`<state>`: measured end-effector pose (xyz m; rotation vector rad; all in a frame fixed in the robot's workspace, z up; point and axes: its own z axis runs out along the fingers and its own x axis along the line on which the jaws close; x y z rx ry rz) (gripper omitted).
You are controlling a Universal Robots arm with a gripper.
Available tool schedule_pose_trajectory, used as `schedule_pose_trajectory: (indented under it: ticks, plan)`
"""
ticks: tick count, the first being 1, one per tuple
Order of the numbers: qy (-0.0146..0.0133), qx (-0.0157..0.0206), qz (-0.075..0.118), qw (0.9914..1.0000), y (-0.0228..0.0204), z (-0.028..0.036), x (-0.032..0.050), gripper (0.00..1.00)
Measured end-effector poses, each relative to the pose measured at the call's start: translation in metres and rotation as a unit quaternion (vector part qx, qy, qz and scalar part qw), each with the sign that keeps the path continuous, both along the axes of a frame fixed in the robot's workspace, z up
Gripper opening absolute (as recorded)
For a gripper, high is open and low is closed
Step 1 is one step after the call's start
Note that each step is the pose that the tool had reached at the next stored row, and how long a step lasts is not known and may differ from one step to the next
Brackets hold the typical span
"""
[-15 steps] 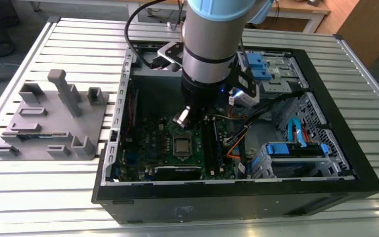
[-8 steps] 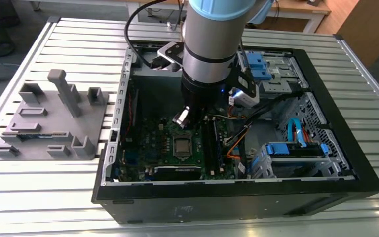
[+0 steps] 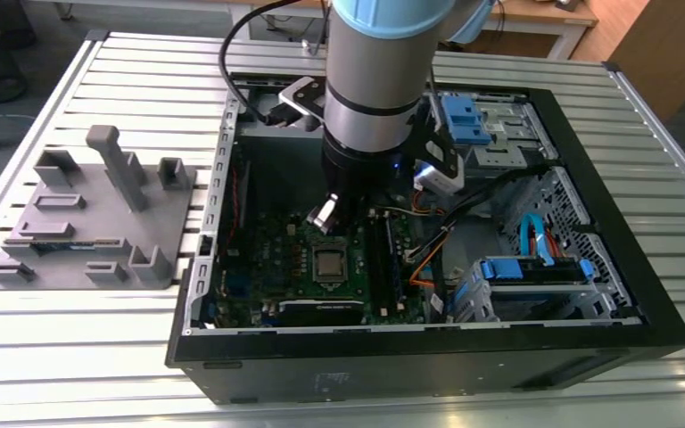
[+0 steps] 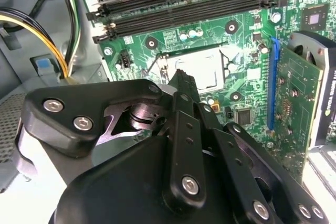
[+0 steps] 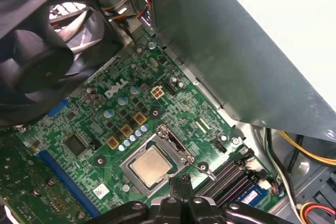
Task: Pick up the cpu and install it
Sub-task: 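Close the cpu cover, then install the first cpu locking lever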
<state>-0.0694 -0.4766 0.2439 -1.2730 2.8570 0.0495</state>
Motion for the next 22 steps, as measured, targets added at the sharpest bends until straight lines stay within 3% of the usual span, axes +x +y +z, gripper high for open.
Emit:
schedule_pose_trajectory:
  ticks: [7,22]
  plan:
    - [-0.0002,0.0,0.0,1.0,-0.007,-0.0001,-0.0039,0.11]
    - [-0.0003,0.0,0.0,1.0,-0.0073,0.0004,-0.0076,0.11]
